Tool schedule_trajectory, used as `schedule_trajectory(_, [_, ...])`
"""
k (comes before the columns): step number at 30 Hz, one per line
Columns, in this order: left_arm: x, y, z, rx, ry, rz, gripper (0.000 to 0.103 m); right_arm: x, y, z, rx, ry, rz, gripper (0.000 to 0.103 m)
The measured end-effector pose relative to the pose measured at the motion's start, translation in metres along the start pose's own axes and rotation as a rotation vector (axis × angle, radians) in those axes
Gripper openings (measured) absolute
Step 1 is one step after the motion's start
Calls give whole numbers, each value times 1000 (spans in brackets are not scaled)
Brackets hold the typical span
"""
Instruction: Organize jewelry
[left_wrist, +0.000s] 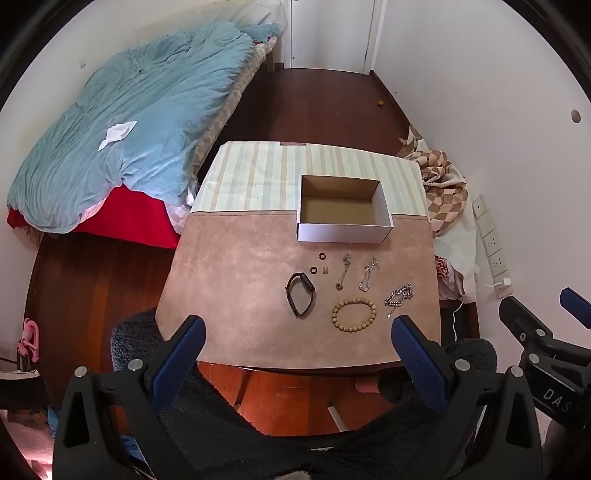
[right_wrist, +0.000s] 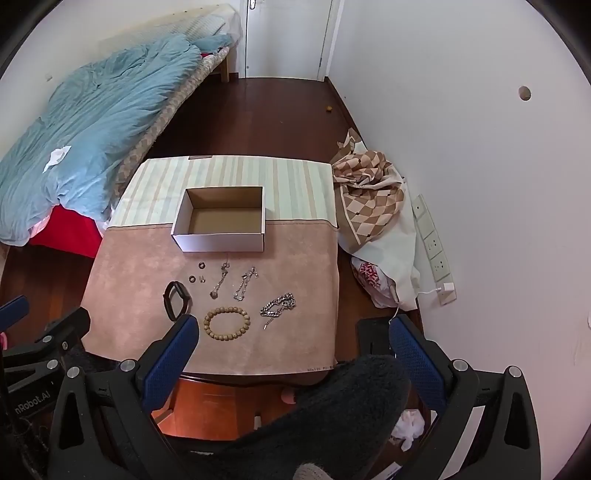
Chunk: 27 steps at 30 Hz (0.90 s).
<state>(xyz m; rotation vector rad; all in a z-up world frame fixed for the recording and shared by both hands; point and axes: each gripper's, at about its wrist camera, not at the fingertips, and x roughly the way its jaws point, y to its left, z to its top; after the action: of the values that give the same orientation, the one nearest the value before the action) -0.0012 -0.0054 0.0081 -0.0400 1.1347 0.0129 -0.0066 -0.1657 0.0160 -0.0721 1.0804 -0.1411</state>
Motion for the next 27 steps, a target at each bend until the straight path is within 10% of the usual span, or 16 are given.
schedule_trajectory(27, [-7, 5, 8, 12, -5, 3, 103, -5, 3, 6, 5, -6, 4, 103])
